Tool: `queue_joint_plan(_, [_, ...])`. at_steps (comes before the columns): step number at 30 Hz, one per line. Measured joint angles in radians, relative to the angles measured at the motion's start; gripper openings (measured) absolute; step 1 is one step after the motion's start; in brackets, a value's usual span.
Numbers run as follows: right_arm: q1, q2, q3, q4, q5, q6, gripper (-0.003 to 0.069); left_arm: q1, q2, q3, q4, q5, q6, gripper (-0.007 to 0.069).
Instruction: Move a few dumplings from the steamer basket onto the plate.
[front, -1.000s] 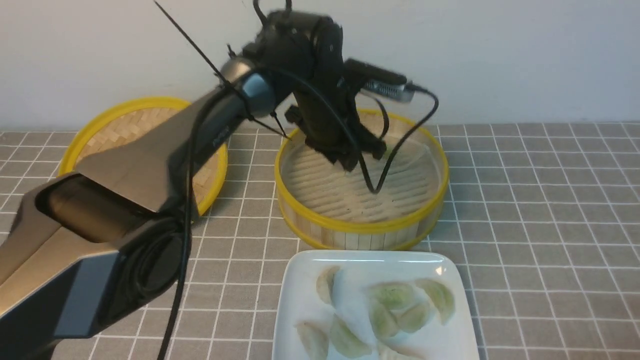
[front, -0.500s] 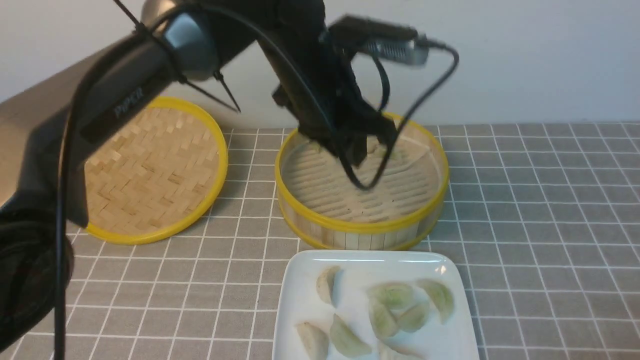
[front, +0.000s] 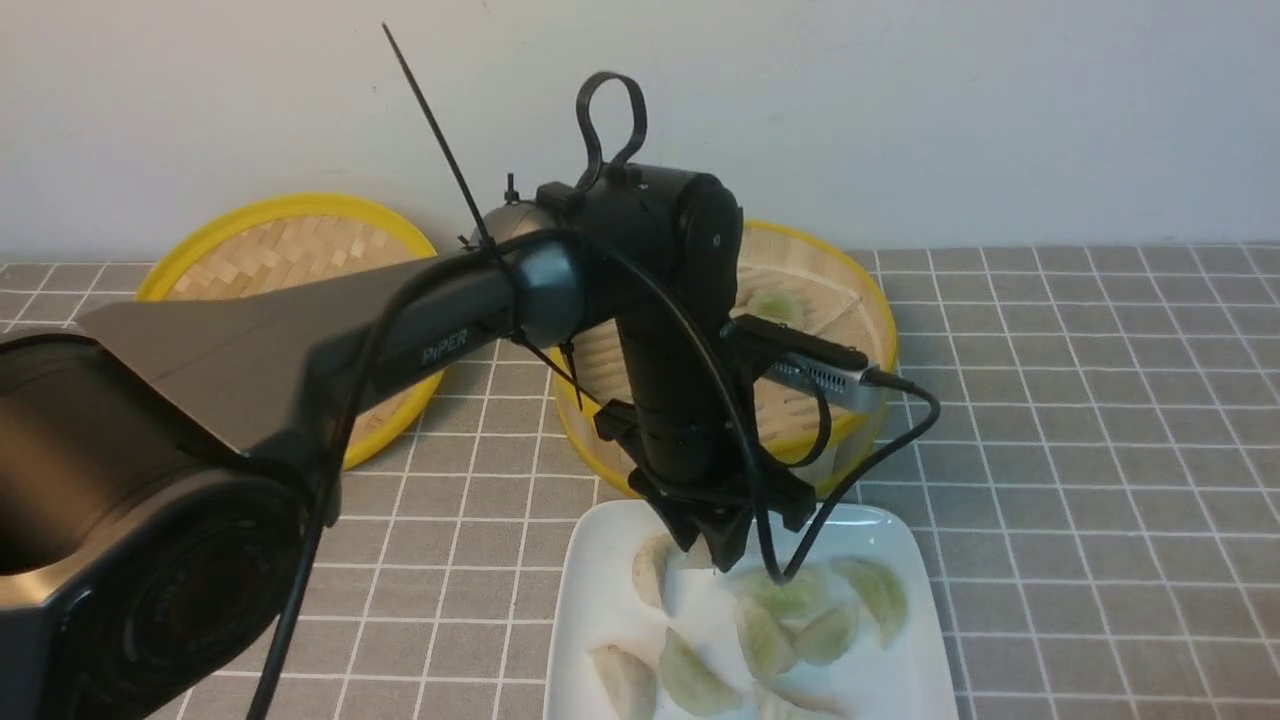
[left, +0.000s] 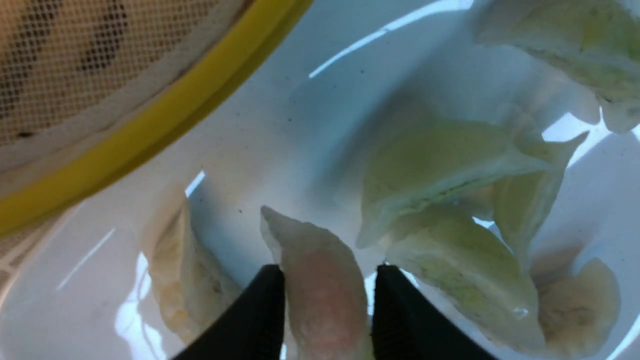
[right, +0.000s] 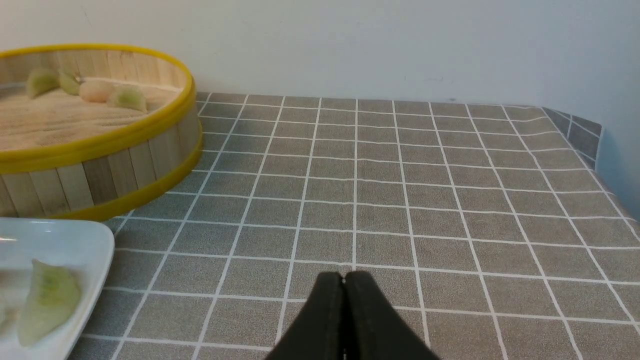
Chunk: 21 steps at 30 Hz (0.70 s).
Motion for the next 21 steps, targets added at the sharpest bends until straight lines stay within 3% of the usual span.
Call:
queue_joint_plan(2, [0.000,0.000,0.000,0.000,0.000,0.000,-0.0013,0.000,0.000,0.000,-0.008,0.000,-0.006,0.0345])
queue_joint_plan(4, [0.000,0.000,0.000,0.000,0.000,0.000,-0.0013,0.000,0.000,0.000,-0.010,0.000,-0.006,0.0398])
queue_joint_plan(8, [0.000,0.000,0.000,0.000,0.000,0.000,-0.0013,0.000,-0.008,0.000,-0.005,0.000,-0.008,0.0405])
queue_joint_plan(10, [0.000,0.000,0.000,0.000,0.000,0.000,-0.0013,0.000,-0.038,0.000,0.011,0.000,-0.013,0.0314])
queue_joint_plan(14, [0.000,0.000,0.000,0.000,0.000,0.000,-0.0013,0.000,-0.167,0.000,0.062,0.000,-0.024,0.0057])
queue_joint_plan(21, [0.000,0.000,0.000,0.000,0.000,0.000,-0.0013,0.000,-0.436,0.008,0.121,0.007,-0.069,-0.0005])
